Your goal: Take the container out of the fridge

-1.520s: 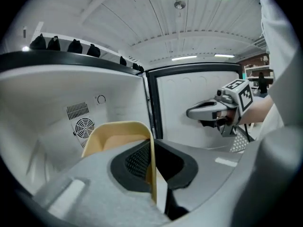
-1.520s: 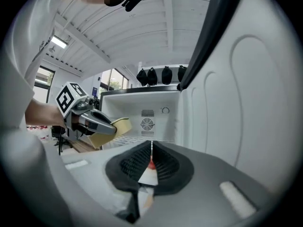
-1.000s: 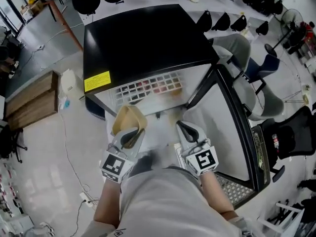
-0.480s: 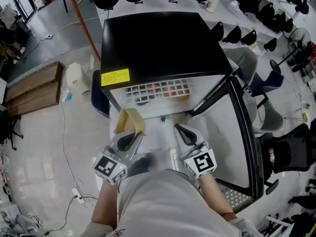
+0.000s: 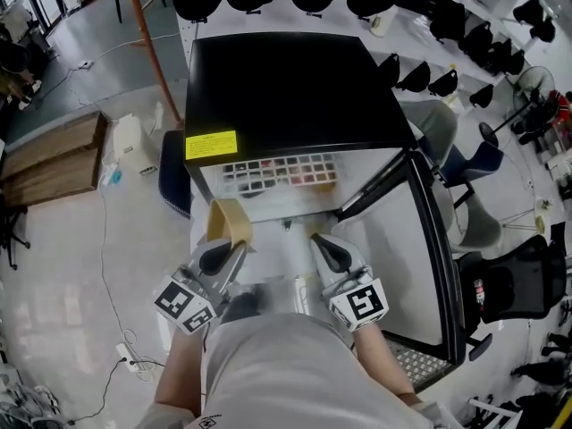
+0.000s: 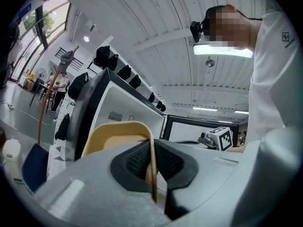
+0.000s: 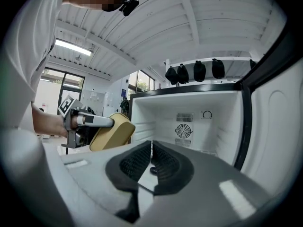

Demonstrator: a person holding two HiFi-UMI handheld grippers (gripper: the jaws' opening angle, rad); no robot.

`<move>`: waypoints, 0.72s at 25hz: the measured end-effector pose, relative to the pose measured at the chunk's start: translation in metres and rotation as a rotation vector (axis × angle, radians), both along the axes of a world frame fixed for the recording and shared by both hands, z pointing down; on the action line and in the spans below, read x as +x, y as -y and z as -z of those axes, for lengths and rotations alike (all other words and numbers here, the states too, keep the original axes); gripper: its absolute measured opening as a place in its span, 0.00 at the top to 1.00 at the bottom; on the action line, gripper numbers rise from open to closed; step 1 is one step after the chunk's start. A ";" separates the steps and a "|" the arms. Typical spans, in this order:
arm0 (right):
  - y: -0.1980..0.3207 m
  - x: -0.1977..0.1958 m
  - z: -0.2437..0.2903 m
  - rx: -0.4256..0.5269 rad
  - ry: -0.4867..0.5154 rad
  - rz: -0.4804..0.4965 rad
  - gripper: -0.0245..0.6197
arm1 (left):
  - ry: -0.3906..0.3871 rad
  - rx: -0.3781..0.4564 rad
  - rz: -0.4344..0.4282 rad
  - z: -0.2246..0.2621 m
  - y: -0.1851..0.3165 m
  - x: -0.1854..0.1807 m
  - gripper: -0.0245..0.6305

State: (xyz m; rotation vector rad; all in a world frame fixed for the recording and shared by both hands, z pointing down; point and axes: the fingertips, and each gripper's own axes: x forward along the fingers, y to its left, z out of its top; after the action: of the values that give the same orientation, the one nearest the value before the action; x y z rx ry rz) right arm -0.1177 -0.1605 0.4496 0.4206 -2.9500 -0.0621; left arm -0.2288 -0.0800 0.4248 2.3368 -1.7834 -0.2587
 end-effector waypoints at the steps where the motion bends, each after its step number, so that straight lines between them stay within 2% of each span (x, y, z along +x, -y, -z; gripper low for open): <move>1: 0.000 0.001 0.000 -0.006 0.002 -0.001 0.94 | 0.000 0.003 -0.002 0.000 0.000 0.000 0.94; 9: -0.002 0.003 -0.005 -0.043 0.015 0.006 0.94 | -0.012 -0.001 -0.023 -0.001 0.005 0.003 0.94; 13: 0.000 0.004 -0.008 -0.044 0.009 -0.007 0.94 | -0.054 -0.006 -0.036 -0.003 0.009 0.002 0.94; 18: 0.002 0.005 -0.010 -0.027 -0.005 -0.015 0.94 | -0.041 0.001 -0.042 -0.002 0.013 0.005 0.94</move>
State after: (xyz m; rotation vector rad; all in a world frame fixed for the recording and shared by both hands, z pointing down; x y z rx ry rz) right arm -0.1125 -0.1625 0.4596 0.4379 -2.9392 -0.0216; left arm -0.2240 -0.0929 0.4267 2.3490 -1.7142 -0.2983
